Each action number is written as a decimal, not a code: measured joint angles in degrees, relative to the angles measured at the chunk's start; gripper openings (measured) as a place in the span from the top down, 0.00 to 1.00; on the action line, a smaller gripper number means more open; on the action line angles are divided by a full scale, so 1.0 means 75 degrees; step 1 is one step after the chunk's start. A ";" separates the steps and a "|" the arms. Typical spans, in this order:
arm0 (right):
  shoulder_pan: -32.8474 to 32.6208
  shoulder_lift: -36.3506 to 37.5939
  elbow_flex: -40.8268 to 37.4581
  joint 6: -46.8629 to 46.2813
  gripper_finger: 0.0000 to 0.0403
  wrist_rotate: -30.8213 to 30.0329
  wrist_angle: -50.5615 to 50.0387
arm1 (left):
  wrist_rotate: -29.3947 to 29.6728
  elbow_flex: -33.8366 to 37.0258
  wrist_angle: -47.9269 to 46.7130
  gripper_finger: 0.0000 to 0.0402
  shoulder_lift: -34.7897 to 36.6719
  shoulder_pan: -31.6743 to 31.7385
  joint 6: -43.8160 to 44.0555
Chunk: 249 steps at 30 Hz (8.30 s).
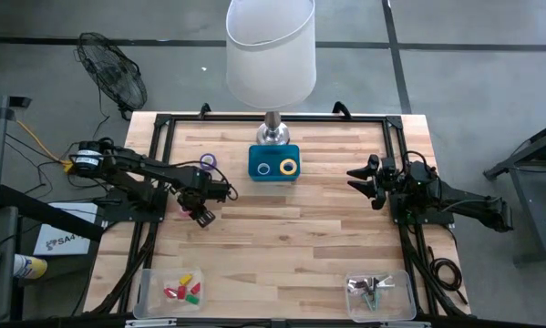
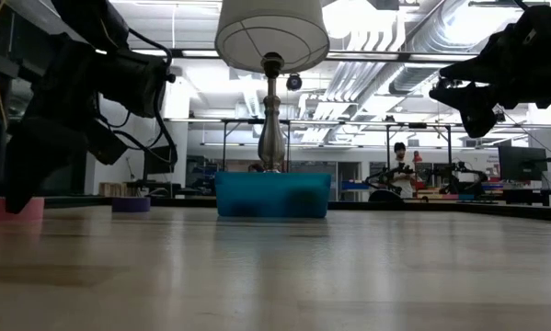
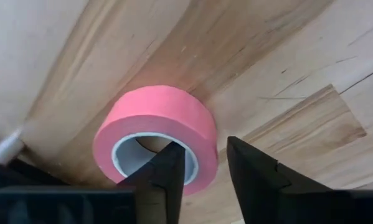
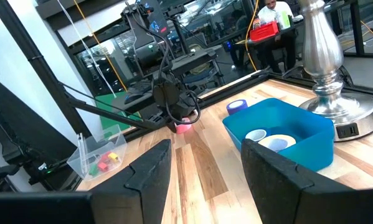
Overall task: Pick and place Stapler, Stapler remover, tape
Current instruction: Put the pink tape into the blue bin, then put the blue tape into the blue bin
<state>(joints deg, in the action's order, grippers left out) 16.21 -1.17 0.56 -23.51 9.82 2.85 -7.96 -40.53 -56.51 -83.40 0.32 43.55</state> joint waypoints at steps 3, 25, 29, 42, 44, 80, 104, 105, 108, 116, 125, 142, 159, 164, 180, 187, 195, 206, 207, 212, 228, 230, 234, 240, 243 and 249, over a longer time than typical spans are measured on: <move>-0.0002 0.0000 0.0000 0.0000 0.54 -0.0003 0.0000 | 0.0179 0.0000 0.0110 0.78 0.0000 0.0000 -0.0401; -0.0003 0.0000 0.0000 0.0000 0.54 -0.0002 0.0000 | 0.2575 -0.2431 0.0418 0.89 0.0012 0.0006 -0.7203; -0.0003 0.0000 0.0000 0.0000 0.54 -0.0003 0.0000 | 0.3408 -0.3141 0.0478 0.89 0.0012 0.0011 -0.9119; -0.0001 0.0000 0.0000 0.0000 0.54 -0.0003 -0.0002 | 0.2118 -0.4389 0.1648 0.88 -0.0628 0.1752 -1.2510; 0.0000 0.0000 0.0000 0.0000 0.54 -0.0003 0.0000 | 0.1773 -0.4571 0.1632 0.88 -0.0923 0.1948 -1.2955; -0.0001 0.0003 0.0000 0.0000 0.54 -0.0001 0.0036 | 0.1898 -0.5351 0.1184 0.88 -0.3016 0.2008 -1.4253; -0.0002 -0.0044 0.0000 0.0000 0.54 -0.0001 0.0041 | 0.1819 -0.5348 0.1295 0.87 -0.3287 0.2010 -1.4834; 0.0000 -0.0044 0.0000 0.0000 0.54 -0.0002 0.0041 | 0.1829 -0.5348 0.1291 0.87 -0.3287 0.2011 -1.4836; 0.0000 -0.0044 0.0000 0.0000 0.54 0.0000 0.0041 | 0.1811 -0.5348 0.1288 0.84 -0.3287 0.2011 -1.4887; 0.0000 -0.0044 0.0000 0.0000 0.54 -0.0003 0.0044 | 0.2143 -0.5348 0.1241 0.73 -0.3287 0.2008 -1.4835; -0.0002 -0.0044 0.0000 0.0000 0.54 -0.0003 0.0044 | 0.3141 -0.6008 0.0247 0.71 -0.3087 0.2146 -1.3870; 0.0000 -0.0047 0.0000 0.0000 0.54 -0.0002 0.0044 | 0.2953 -0.7207 -0.2199 0.71 -0.2695 0.2479 -1.2115; -0.0001 -0.0047 0.0000 0.0000 0.54 0.0000 0.0044 | 0.2227 -0.4782 -0.1787 0.71 -0.1395 0.3487 -1.1368; -0.0003 -0.0047 0.0000 0.0000 0.54 0.0000 0.0046 | 0.2098 -0.3991 -0.1335 0.71 -0.1079 0.3573 -1.1099; -0.0001 -0.0047 0.0000 0.0000 0.54 -0.0003 0.0047 | 0.2031 -0.2265 0.0554 0.51 -0.1075 0.3815 -0.8950; -0.0003 -0.0048 0.0000 0.0000 0.54 0.0000 0.0047 | 0.2148 -0.1721 0.1212 0.47 -0.1114 0.3809 -0.8261; -0.0001 -0.0050 0.0000 0.0000 0.54 -0.0005 0.0047 | 0.2542 -0.1629 0.1409 0.47 -0.1131 0.3815 -0.7961; -0.0003 -0.0050 0.0000 0.0000 0.54 -0.0003 0.0047 | 0.2885 -0.1727 0.1049 0.47 -0.1168 0.3812 -0.7569; 0.0000 -0.0050 0.0000 0.0000 0.54 -0.0003 0.0047 | 0.2894 -0.1785 0.0929 0.47 -0.1172 0.3815 -0.7566; -0.0001 -0.0050 0.0000 0.0000 0.54 -0.0003 0.0047 | 0.3195 -0.1925 0.0820 0.47 -0.1172 0.3809 -0.7417; -0.0002 -0.0050 0.0000 0.0000 0.54 -0.0003 0.0047 | 0.3304 -0.1579 0.0681 0.47 -0.1160 0.3812 -0.7114; 0.0000 -0.0050 0.0000 0.0000 0.54 -0.0003 0.0047 | 0.3301 -0.1467 0.0759 0.47 -0.1160 0.3812 -0.7117; 0.0000 -0.0050 0.0000 0.0000 0.54 -0.0003 0.0047 | 0.3281 -0.1248 0.1041 0.47 -0.1157 0.3812 -0.7117; -0.0003 -0.0050 0.0000 0.0000 0.54 -0.0003 0.0047 | 0.2949 -0.1022 0.1268 0.47 -0.1129 0.3812 -0.7167; -0.0002 -0.0050 0.0000 0.0000 0.54 -0.0003 0.0047 | 0.2821 -0.0970 0.1285 0.48 -0.1116 0.3818 -0.7167; -0.0003 -0.0050 0.0000 0.0000 0.54 0.0000 0.0047 | 0.2504 -0.0959 0.1247 0.60 -0.1125 0.3818 -0.7355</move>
<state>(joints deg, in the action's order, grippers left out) 16.19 -1.54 0.56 -23.51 9.82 3.20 10.82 -47.72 -47.16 -91.83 28.95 -11.61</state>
